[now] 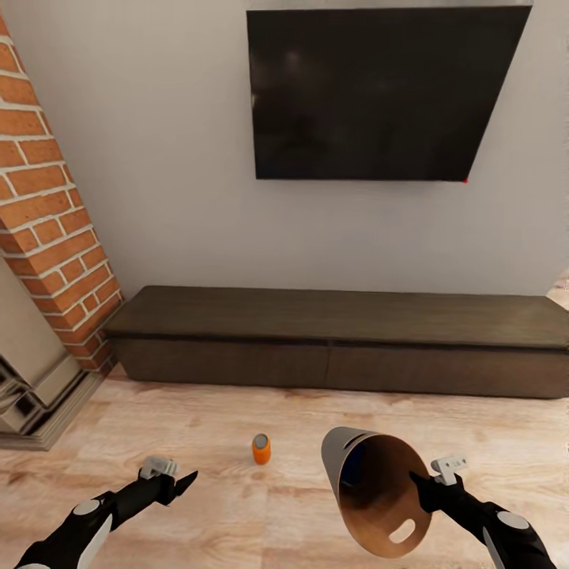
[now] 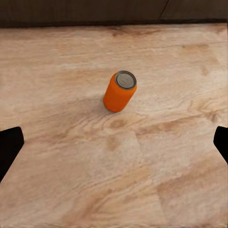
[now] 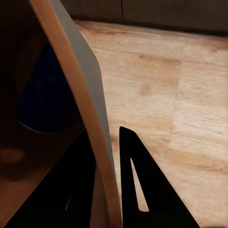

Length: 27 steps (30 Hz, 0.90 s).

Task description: Put the three can of soda from the living room inside the tash can in the kitchen.

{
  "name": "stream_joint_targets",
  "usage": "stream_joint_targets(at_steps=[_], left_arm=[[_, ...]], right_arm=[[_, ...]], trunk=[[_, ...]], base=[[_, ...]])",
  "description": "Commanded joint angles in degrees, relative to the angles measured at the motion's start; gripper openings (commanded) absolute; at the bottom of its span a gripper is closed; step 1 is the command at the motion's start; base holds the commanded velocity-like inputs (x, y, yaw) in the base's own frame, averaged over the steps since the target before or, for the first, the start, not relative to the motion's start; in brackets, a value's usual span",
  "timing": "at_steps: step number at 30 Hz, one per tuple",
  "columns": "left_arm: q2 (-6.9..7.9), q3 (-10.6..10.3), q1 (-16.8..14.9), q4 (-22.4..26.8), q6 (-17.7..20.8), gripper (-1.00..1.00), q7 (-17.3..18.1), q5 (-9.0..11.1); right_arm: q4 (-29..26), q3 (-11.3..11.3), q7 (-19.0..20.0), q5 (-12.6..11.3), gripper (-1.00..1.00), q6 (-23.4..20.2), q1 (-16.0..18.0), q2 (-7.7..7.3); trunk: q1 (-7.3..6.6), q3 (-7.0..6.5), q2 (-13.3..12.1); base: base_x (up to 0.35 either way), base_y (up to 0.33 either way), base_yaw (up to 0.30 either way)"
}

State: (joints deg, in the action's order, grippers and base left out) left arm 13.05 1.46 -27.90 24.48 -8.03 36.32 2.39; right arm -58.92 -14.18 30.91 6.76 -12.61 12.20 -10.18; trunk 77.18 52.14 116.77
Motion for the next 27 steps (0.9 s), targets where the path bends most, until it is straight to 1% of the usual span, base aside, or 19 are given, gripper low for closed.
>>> stream_joint_targets(at_steps=[1, 2, 3, 5, 6, 8, 9, 10, 12, 15, 16, 18, 20, 21, 23, 24, 25, 27], left_arm=[[-0.5, -1.3, -0.05, 0.04, 2.05, 1.0, -1.18, -0.01], [-0.92, -1.83, -0.07, 0.04, 2.65, 1.0, -1.48, -0.01], [-2.69, -3.76, -0.1, 0.04, 3.95, 1.0, -2.49, -0.01], [-3.94, -5.31, -0.11, 0.04, 4.54, 1.0, -3.4, -0.02], [-5.3, -7.6, -0.12, 0.06, 5.27, 1.0, -4.97, -0.02], [-5.87, -8.8, -0.18, 0.25, 5.75, 1.0, -5.88, 0.0], [-6.55, -9.94, -0.42, 0.56, 6.92, 1.0, -6.71, 0.1], [-7.26, -10.4, -0.62, 0.71, 7.95, 1.0, -7.04, 0.18], [-10.07, -11.07, -0.87, 0.88, 10.06, 1.0, -7.4, 0.23], [-11.84, -11.43, -0.98, 1.1, 11.09, 1.0, -7.75, 0.24], [-12.79, -11.63, -1.04, 1.28, 11.61, 1.0, -8.42, 0.28], [-13.17, -11.7, -1.06, 1.34, 11.81, 1.0, -8.86, 0.3], [-13.46, -11.76, -1.08, 1.39, 11.68, 1.0, -9.29, 0.32], [-13.53, -11.79, -1.09, 1.38, 11.5, 1.0, -9.47, 0.32], [-13.54, -11.84, -1.09, 1.36, 11.18, 1.0, -9.62, 0.33], [-13.51, -11.86, -1.09, 1.36, 11.04, 1.0, -9.65, 0.33], [-13.47, -11.85, -1.1, 1.36, 10.91, 1.0, -9.67, 0.33], [-13.37, -11.77, -1.07, 1.39, 10.6, 1.0, -9.66, 0.42]], right_arm=[[-0.06, -0.02, 0.29, -0.69, -1.0, -0.13, 0.02, -0.01], [-0.06, -0.03, 0.29, -0.69, -1.0, -0.13, 0.04, -0.03], [-0.05, -0.04, 0.29, -0.69, -1.0, -0.13, 0.03, -0.07], [-0.05, -0.05, 0.29, -0.69, -1.0, -0.13, 0.03, -0.11], [-0.05, -0.14, 0.29, -0.69, -1.0, -0.13, 0.02, -0.13], [-0.05, -0.24, 0.29, -0.69, -1.0, -0.13, 0.02, -0.12], [-0.05, -0.32, 0.29, -0.69, -1.0, -0.13, 0.05, -0.16], [-0.05, -0.35, 0.29, -0.69, -1.0, -0.13, 0.06, -0.17], [-0.05, -0.39, 0.29, -0.69, -1.0, -0.13, 0.04, -0.19], [-0.05, -0.4, 0.29, -0.69, -1.0, -0.13, 0.05, -0.25], [-0.05, -0.51, 0.29, -0.69, -1.0, -0.16, 0.06, -0.35], [-0.05, -1.09, 0.29, -0.68, -1.0, -0.18, 0.06, -0.39], [-0.05, -2.81, 0.37, -0.64, -1.0, -0.2, 0.09, -0.47], [-0.05, -4.04, 0.45, -0.61, -1.0, -0.21, 0.09, -0.56], [-0.05, -5.39, 0.51, -0.38, -1.0, -0.26, 0.1, -0.77], [-0.05, -5.68, 0.52, -0.3, -1.0, -0.27, 0.1, -0.93], [-0.05, -5.91, 0.53, -0.24, -1.0, -0.28, 0.1, -1.17], [-0.05, -6.45, 0.54, -0.15, -1.0, -0.31, 0.11, -2.25]], trunk=[[0.0, -0.08, 0.0], [0.0, -0.15, 0.0], [0.0, -0.22, 0.0], [0.0, -0.36, 0.0], [0.0, -0.43, 0.0], [0.0, -0.57, 0.0], [0.0, -0.64, 0.0], [0.0, -0.71, 0.0], [0.0, -0.85, 0.0], [0.0, -1.07, 0.0], [0.0, -1.14, 0.0], [0.0, -1.28, 0.0], [0.0, -1.42, 0.0], [0.0, -1.49, 0.0], [0.0, -1.63, 0.0], [0.0, -1.7, 0.0], [0.0, -1.77, 0.0], [0.0, -1.91, 0.0]], base=[[0.0, 0.318, -0.184], [0.0, 0.318, -0.184], [0.0, 0.318, -0.184], [0.019, 0.316, -0.184], [0.105, 0.304, -0.184], [0.135, 0.295, -0.184], [0.185, 0.274, -0.184], [0.2, 0.254, -0.184], [0.195, 0.201, -0.184], [0.131, 0.125, -0.184], [0.053, 0.05, -0.184], [0.038, 0.036, -0.184], [0.019, 0.019, -0.184], [0.011, 0.011, -0.184], [0.007, 0.007, -0.184], [0.005, 0.004, -0.184], [0.004, 0.003, -0.184], [0.002, 0.002, -0.184]])
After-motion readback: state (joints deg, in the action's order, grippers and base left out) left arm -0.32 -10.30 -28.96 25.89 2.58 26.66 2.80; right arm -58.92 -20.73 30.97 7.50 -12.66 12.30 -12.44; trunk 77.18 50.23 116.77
